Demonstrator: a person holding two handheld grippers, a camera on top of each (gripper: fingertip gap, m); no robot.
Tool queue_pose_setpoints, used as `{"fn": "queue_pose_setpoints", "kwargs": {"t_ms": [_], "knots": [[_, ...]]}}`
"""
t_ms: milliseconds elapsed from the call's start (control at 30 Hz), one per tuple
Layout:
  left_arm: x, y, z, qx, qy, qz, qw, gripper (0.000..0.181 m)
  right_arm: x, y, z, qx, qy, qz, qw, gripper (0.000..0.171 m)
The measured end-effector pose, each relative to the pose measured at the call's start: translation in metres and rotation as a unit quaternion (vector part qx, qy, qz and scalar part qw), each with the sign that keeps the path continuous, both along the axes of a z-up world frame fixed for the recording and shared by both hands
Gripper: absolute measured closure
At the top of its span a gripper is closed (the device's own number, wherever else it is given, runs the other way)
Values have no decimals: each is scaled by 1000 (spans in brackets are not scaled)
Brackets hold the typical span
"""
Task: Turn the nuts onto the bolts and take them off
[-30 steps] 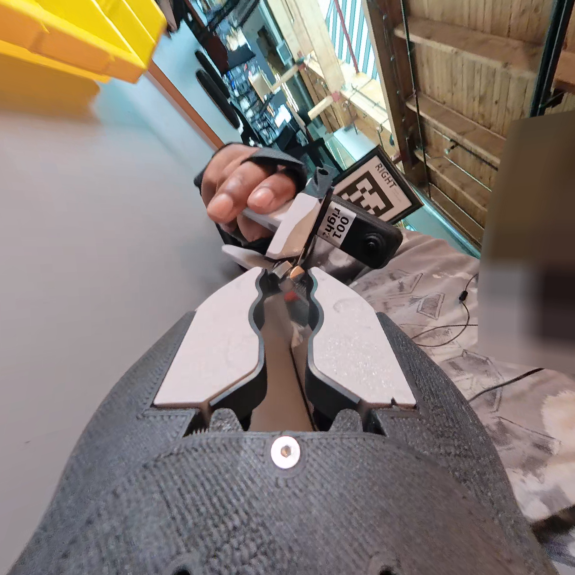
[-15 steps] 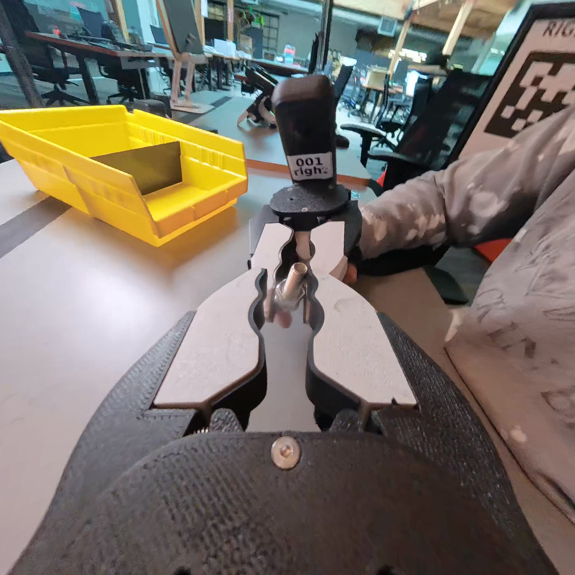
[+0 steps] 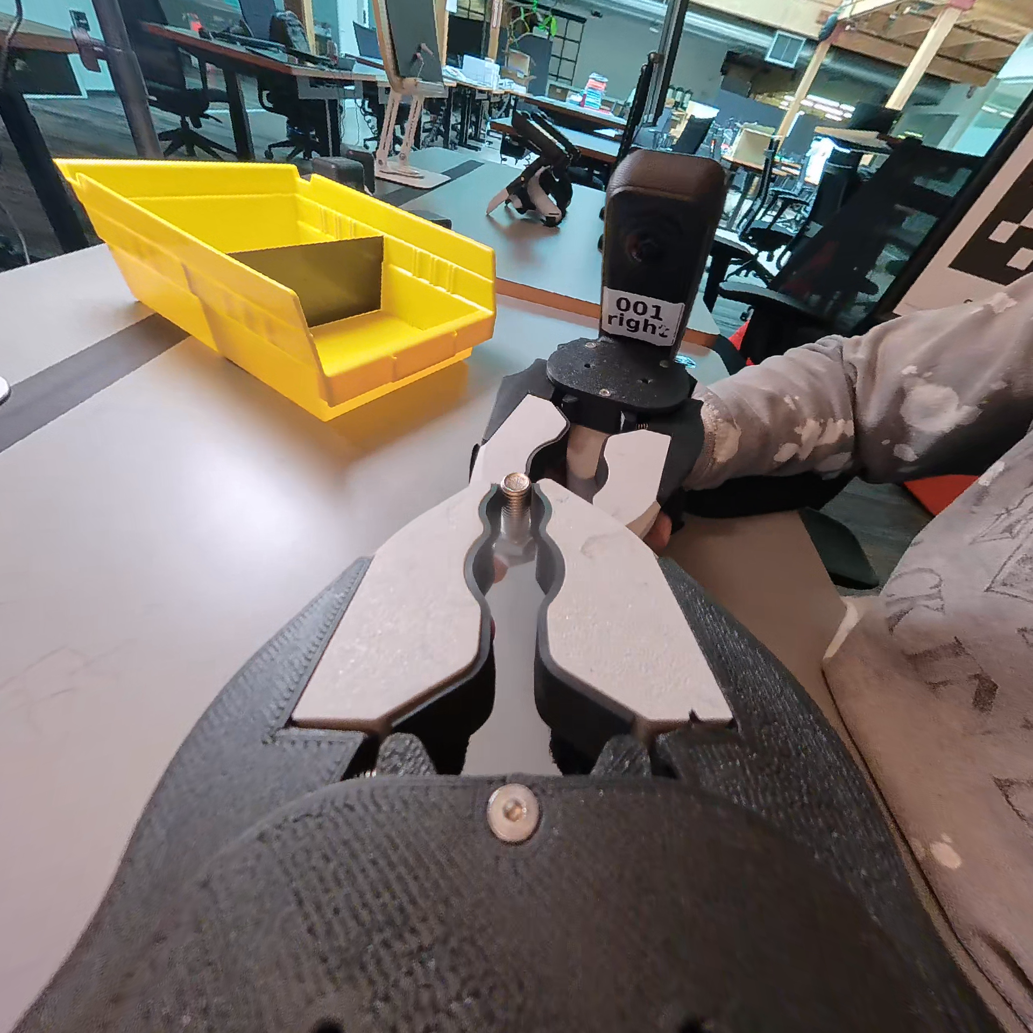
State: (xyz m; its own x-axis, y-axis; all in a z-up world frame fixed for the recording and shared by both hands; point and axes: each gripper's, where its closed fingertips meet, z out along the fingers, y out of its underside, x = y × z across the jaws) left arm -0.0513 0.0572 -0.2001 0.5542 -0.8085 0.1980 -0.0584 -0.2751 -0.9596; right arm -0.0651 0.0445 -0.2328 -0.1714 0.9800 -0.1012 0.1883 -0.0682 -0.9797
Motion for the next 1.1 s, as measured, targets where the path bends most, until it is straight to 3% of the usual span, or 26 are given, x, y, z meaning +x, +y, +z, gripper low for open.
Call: {"fn": "queue_pose_setpoints", "kwargs": {"t_ms": [233,1100], "knots": [[10,-9,0,3,10,-27,1000,171,4,-6,6,-22,24,30,999,151],[9,-9,8,25,-1,-17,1000,172,5,-5,10,-25,43,29,998,153]]}}
